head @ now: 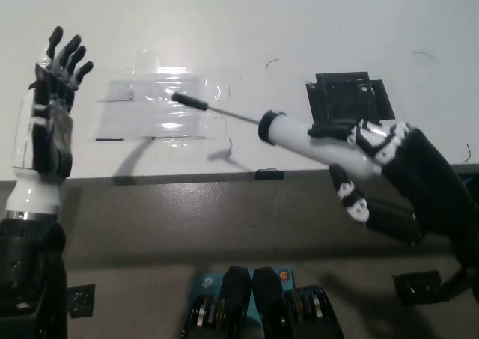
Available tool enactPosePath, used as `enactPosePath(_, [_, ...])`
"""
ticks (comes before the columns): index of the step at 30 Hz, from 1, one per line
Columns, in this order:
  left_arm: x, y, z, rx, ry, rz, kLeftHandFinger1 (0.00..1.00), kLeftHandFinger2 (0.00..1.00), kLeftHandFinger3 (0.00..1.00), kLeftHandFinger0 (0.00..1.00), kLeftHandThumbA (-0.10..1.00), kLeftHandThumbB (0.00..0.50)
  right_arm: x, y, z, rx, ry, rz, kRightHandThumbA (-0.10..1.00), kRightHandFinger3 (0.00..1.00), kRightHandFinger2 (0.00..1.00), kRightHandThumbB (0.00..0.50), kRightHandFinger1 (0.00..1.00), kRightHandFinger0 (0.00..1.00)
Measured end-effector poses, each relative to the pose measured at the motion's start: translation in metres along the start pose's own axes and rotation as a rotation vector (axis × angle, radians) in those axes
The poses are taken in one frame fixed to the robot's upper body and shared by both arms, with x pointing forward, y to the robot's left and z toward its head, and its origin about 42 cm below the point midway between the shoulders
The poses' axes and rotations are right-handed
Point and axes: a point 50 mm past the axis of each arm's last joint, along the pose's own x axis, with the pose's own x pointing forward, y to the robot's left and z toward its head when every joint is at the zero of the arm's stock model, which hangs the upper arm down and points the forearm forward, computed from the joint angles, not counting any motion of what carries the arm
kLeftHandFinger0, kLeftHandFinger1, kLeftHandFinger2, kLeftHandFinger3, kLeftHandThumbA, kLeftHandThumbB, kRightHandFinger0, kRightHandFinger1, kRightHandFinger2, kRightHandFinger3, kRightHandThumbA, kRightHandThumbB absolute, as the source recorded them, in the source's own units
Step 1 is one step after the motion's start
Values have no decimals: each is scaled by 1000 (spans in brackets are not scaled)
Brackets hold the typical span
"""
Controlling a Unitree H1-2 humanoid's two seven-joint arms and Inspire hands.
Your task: The robot uses right hand to pick up a small white air pumper and uses its left hand to compress it, and then puts it on the desk
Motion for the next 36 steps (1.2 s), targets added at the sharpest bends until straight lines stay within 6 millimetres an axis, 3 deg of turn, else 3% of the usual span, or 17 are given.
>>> enactPosePath(5, [0, -13, -5, -31, 32, -17, 1000, 1000, 1000, 1000, 924, 161, -2, 1, 8, 32, -8, 2, -100, 747, 733, 136, 341, 0])
enactPosePath(7, [1, -19, -6, -42, 40, -28, 1000, 1000, 1000, 1000, 956, 128, -3, 0, 11, 34, -17, -2, -100, 712, 692, 139, 295, 0])
enactPosePath(10, [1, -32, -10, -68, 54, -48, 1000, 1000, 1000, 1000, 1000, 157, -4, -7, 24, 34, -47, -17, -100, 649, 646, 132, 242, 0])
enactPosePath(11, [1, -35, -11, -74, 58, -52, 1000, 1000, 1000, 1000, 1000, 196, -4, -9, 28, 32, -60, -23, -100, 631, 623, 146, 216, 0])
enactPosePath(18, [4, -57, -16, -103, 91, -110, 1000, 1000, 1000, 1000, 1000, 213, -10, -15, 47, 26, -105, -55, -100, 623, 614, 126, 199, 0])
enactPosePath(20, [3, -61, -21, -110, 113, -123, 1000, 1000, 1000, 1000, 1000, 196, -12, -17, 50, 29, -104, -60, -100, 606, 594, 122, 178, 0])
enactPosePath(29, [0, -79, -34, -166, 173, -158, 1000, 1000, 1000, 1000, 1000, 240, -15, -23, 64, 24, -120, -89, -100, 567, 554, 129, 126, 0])
enactPosePath(36, [-1, -82, -41, -198, 203, -181, 1000, 1000, 1000, 1000, 1000, 224, -17, -32, 73, 17, -136, -132, -100, 541, 499, 130, 57, 0])
